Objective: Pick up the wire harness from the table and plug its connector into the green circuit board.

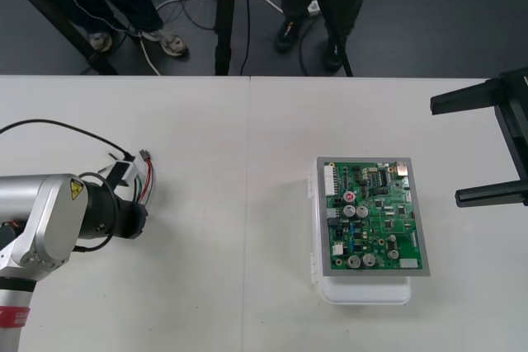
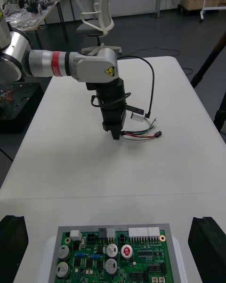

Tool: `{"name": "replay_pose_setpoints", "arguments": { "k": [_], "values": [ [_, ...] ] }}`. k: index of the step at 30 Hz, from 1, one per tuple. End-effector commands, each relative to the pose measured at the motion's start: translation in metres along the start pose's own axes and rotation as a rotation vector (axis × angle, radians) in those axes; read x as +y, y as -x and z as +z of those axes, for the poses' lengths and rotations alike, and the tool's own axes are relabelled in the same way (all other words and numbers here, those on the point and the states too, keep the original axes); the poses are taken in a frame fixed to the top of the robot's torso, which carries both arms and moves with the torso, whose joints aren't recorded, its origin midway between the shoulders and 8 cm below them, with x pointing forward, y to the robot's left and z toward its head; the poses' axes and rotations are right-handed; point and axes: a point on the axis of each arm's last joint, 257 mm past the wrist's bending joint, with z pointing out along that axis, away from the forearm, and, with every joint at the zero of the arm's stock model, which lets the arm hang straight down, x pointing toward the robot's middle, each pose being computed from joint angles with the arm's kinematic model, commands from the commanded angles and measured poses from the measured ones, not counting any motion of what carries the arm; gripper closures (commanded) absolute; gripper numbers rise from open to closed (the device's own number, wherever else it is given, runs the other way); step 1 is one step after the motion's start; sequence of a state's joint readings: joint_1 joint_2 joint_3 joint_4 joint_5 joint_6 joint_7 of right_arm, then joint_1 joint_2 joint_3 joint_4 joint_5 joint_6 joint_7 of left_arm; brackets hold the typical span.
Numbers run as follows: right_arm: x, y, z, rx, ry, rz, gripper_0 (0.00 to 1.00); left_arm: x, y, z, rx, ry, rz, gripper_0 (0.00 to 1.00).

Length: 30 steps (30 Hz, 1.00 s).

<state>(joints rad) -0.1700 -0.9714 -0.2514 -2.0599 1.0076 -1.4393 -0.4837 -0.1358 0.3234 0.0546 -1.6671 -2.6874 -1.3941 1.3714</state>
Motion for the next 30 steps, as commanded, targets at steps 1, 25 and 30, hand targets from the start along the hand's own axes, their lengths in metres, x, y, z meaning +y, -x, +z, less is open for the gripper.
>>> {"name": "replay_pose_setpoints", "arguments": {
  "k": [1, 25, 30],
  "values": [
    [0.0, 0.002, -0.008, 0.042, -0.011, -0.004, 0.0, 0.005, 0.028, -0.008, -0.059, 0.034, 0.103, 1.0],
    [0.0, 0.002, -0.008, 0.042, -0.011, -0.004, 0.0, 0.002, 0.035, -0.015, -0.099, -0.018, 0.222, 1.0],
    [0.0, 0.002, -0.008, 0.042, -0.011, -0.004, 0.0, -0.006, 0.037, -0.033, -0.111, -0.095, 0.255, 1.0]
  ]
}}
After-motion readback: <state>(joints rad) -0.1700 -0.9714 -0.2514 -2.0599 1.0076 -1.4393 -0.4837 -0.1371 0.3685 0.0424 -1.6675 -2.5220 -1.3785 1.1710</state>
